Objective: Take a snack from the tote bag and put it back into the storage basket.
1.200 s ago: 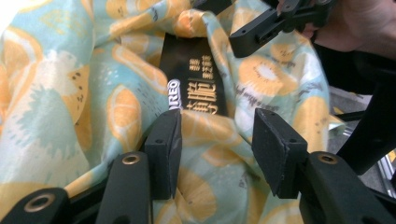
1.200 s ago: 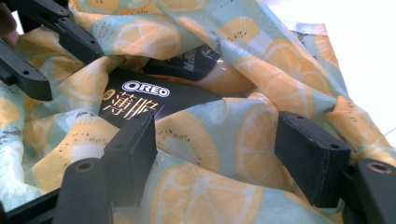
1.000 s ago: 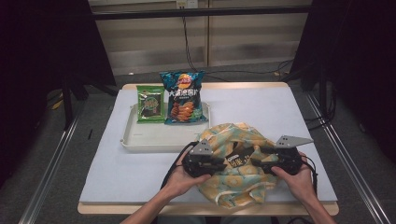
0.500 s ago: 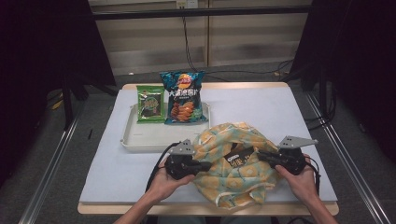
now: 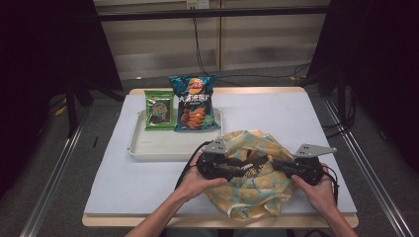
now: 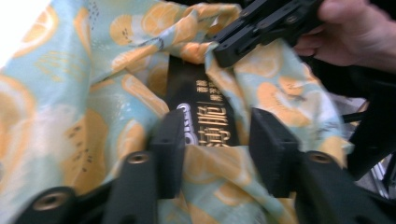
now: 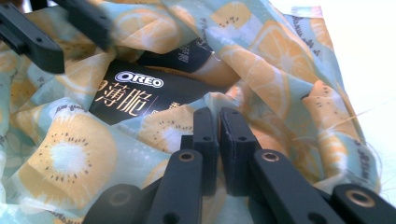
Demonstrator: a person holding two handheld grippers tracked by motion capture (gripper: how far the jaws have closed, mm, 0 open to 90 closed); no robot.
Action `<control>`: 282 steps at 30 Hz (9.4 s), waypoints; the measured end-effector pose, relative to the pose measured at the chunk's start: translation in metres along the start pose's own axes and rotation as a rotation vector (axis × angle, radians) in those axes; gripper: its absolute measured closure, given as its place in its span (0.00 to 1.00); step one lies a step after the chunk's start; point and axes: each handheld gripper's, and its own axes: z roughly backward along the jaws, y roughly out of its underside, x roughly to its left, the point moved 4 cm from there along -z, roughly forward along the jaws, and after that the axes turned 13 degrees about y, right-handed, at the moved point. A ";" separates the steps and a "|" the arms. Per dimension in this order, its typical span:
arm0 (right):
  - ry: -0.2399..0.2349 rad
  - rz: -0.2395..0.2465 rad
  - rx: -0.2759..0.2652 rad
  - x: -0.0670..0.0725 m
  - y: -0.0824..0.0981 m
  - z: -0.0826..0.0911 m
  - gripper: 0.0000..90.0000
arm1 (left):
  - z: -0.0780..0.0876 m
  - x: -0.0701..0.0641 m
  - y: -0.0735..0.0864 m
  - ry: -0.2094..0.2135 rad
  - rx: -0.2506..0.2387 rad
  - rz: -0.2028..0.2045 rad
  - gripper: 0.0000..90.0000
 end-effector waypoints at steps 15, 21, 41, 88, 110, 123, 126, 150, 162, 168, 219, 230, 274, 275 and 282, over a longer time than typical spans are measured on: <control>0.006 -0.006 -0.008 -0.001 -0.001 0.001 0.94 | 0.007 -0.001 0.012 -0.016 0.116 -0.072 1.00; 0.011 -0.009 -0.013 -0.003 -0.001 0.006 0.95 | 0.027 -0.013 0.022 0.012 0.154 -0.059 1.00; 0.038 0.014 0.069 -0.003 0.014 0.008 0.97 | 0.035 -0.020 0.075 -0.011 0.299 0.013 1.00; 0.008 0.004 0.029 -0.001 0.012 0.010 0.96 | 0.013 0.005 0.013 -0.009 0.039 0.129 0.72; 0.004 0.007 0.026 0.000 0.011 0.009 0.96 | 0.011 0.003 0.021 -0.007 0.131 0.143 0.47; 0.006 0.006 0.016 0.000 0.011 0.010 0.95 | -0.002 -0.002 0.019 0.022 0.155 0.140 0.32; 0.004 0.006 0.014 0.000 0.010 0.011 0.95 | -0.005 -0.003 0.019 0.005 0.207 0.140 0.29; 0.002 0.004 0.002 -0.001 0.010 0.013 0.94 | -0.003 -0.014 0.023 -0.125 0.266 -0.044 0.42; -0.007 -0.007 -0.014 -0.002 0.009 0.015 0.88 | 0.010 -0.015 0.021 -0.082 0.224 -0.001 0.42; -0.006 -0.012 -0.013 -0.003 0.008 0.017 0.93 | 0.022 -0.019 0.018 -0.089 0.187 0.012 0.43; -0.059 -0.017 -0.057 0.002 -0.001 0.029 0.67 | 0.088 -0.052 -0.012 -0.121 -0.063 -0.094 0.43; -0.145 -0.116 -0.072 0.007 -0.012 0.033 0.32 | 0.086 -0.055 0.013 -0.145 -0.037 -0.136 0.43; -0.509 -0.368 0.080 0.037 -0.047 0.005 0.07 | 0.079 -0.073 0.010 -0.101 0.005 -0.306 0.43; -0.511 -0.381 0.083 0.036 -0.047 0.005 0.09 | 0.079 -0.073 0.011 -0.096 0.008 -0.312 0.43; -0.545 -0.456 0.108 0.030 -0.044 0.005 0.17 | 0.078 -0.071 0.013 -0.090 0.019 -0.330 0.43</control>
